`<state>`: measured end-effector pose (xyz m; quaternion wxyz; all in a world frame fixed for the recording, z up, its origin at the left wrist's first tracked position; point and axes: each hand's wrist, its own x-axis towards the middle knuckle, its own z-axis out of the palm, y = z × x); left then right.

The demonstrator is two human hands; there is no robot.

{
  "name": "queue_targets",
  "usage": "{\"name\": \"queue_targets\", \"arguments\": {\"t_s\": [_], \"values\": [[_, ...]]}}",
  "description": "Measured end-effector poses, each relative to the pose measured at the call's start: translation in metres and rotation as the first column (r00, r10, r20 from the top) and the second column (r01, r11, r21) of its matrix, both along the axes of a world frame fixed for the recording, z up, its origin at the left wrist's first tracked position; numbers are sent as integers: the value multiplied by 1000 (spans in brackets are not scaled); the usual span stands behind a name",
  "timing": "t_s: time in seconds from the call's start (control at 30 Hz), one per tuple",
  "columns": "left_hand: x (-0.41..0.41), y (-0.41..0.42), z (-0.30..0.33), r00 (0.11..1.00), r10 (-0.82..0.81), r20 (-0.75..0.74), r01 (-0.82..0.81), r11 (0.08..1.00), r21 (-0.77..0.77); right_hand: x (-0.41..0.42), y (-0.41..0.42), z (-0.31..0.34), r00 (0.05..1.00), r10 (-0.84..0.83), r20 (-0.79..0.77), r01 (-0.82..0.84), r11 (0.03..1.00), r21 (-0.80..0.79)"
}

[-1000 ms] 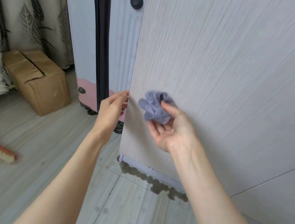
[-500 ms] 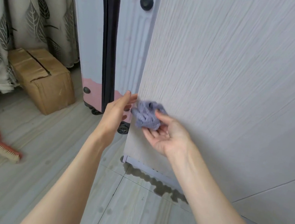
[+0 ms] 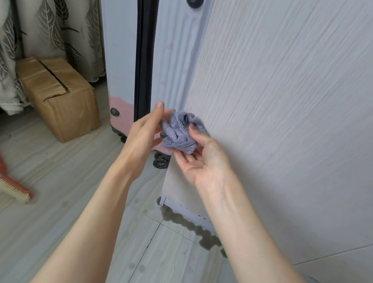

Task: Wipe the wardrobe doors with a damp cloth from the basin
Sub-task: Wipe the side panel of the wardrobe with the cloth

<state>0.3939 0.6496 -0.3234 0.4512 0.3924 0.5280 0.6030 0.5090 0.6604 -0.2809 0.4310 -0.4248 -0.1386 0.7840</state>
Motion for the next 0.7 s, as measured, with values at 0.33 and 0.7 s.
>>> {"name": "queue_targets", "arguments": {"t_s": [0.33,0.7], "values": [[6,-4,-31,988,-91,-121,84,994,-68,-6,8,-136,972,74,222,-35,984,-172],[10,1,-59,998,-61,-23,59,995,-86,-14,8,-178,951,-3,311,94,956,-277]]}}
